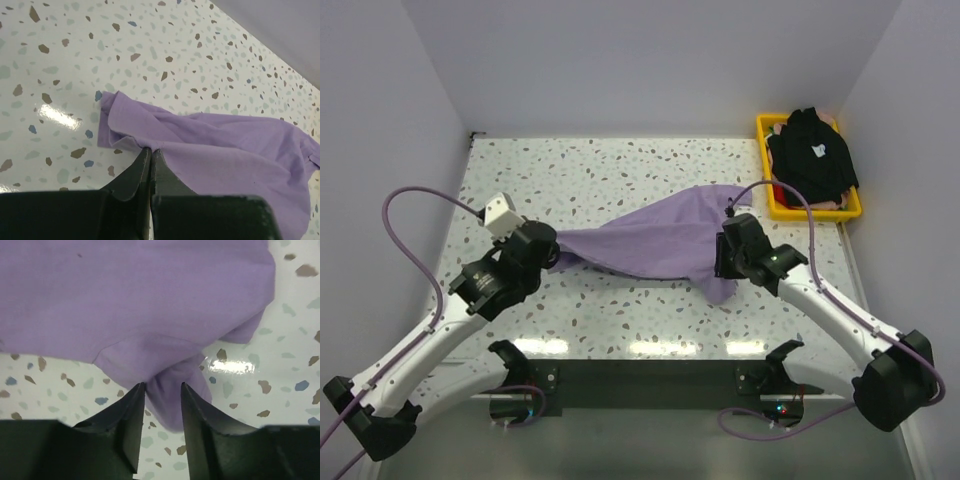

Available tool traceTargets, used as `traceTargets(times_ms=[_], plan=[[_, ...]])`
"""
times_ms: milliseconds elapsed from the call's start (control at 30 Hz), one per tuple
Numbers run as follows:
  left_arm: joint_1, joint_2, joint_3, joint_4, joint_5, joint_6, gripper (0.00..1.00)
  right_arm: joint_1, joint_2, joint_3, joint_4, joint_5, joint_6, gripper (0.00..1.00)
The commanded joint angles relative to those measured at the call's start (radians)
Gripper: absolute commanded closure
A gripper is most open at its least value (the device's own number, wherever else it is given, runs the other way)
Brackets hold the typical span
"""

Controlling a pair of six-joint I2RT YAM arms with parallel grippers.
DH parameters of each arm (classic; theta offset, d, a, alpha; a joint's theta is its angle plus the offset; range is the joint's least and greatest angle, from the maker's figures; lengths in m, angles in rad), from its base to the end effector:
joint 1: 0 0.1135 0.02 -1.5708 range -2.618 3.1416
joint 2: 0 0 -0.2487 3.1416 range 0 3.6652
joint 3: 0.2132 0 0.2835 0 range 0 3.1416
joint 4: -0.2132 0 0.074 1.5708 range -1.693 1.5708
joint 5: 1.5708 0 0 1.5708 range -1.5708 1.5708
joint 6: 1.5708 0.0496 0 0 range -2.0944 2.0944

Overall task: Fold and stack the t-shirts
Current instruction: Flatten the tshirt out

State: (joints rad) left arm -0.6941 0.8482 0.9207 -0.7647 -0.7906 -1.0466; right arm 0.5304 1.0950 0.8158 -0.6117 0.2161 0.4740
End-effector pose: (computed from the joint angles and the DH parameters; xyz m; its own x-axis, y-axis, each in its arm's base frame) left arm 0.1850 -0.1081 0.3104 -0.2710 -0.5667 -0.7781 -0.4100 0.7993 -0.4394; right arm 0.2348 0.1254 0.2207 -0.7693 0.0657 -0.6355 -0.0300 0.9899 0.1386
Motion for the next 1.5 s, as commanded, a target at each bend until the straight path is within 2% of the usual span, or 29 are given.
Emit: traceTargets(times_ms=[0,67,200,333,400,467,700,900,1067,1167,1200,1233,1267,1333,1467], plan=[[0.048,-0.006,0.073,0.013,-0.099,0.071,1.0,0.016,0.028,-0.04,0.059,-0.098,0.003,0.59],[0.074,0.005,0.086,0.027,-0.099,0.108,1.0,0.019,0.026,-0.05,0.058,-0.08,0.009,0.5],[0.166,0.022,0.099,0.102,-0.061,0.169,1.0,0.019,-0.026,-0.076,0.043,-0.015,0.051,0.44],[0.252,0.061,0.081,0.168,0.043,0.218,1.0,0.017,-0.064,-0.122,0.058,0.012,0.11,0.47],[0.295,0.086,0.067,0.198,0.091,0.221,1.0,0.019,-0.046,-0.153,0.096,-0.01,0.127,0.55],[0.303,0.095,0.055,0.222,0.132,0.229,1.0,0.019,-0.005,-0.174,0.14,-0.058,0.135,0.58],[0.317,0.103,0.027,0.266,0.163,0.249,1.0,0.082,0.115,-0.202,0.242,-0.049,0.166,0.57],[0.32,0.101,0.007,0.288,0.186,0.26,1.0,0.138,0.181,-0.185,0.276,0.035,0.181,0.54],[0.323,0.103,0.0,0.298,0.2,0.264,1.0,0.174,0.27,-0.179,0.271,0.109,0.198,0.56],[0.324,0.103,-0.002,0.308,0.206,0.267,1.0,0.178,0.29,-0.193,0.286,0.105,0.212,0.7],[0.326,0.103,0.0,0.309,0.208,0.269,1.0,0.18,0.29,-0.195,0.286,0.097,0.213,0.85],[0.326,0.104,0.0,0.311,0.208,0.27,1.0,0.181,0.284,-0.193,0.282,0.092,0.221,0.95],[0.327,0.101,-0.002,0.311,0.208,0.272,1.0,0.181,0.249,-0.193,0.264,0.092,0.224,1.0],[0.329,0.101,0.0,0.311,0.208,0.273,1.0,0.183,0.194,-0.193,0.231,0.094,0.232,1.0],[0.34,0.101,0.0,0.315,0.209,0.278,1.0,0.181,-0.056,-0.156,0.026,0.13,0.245,1.0]])
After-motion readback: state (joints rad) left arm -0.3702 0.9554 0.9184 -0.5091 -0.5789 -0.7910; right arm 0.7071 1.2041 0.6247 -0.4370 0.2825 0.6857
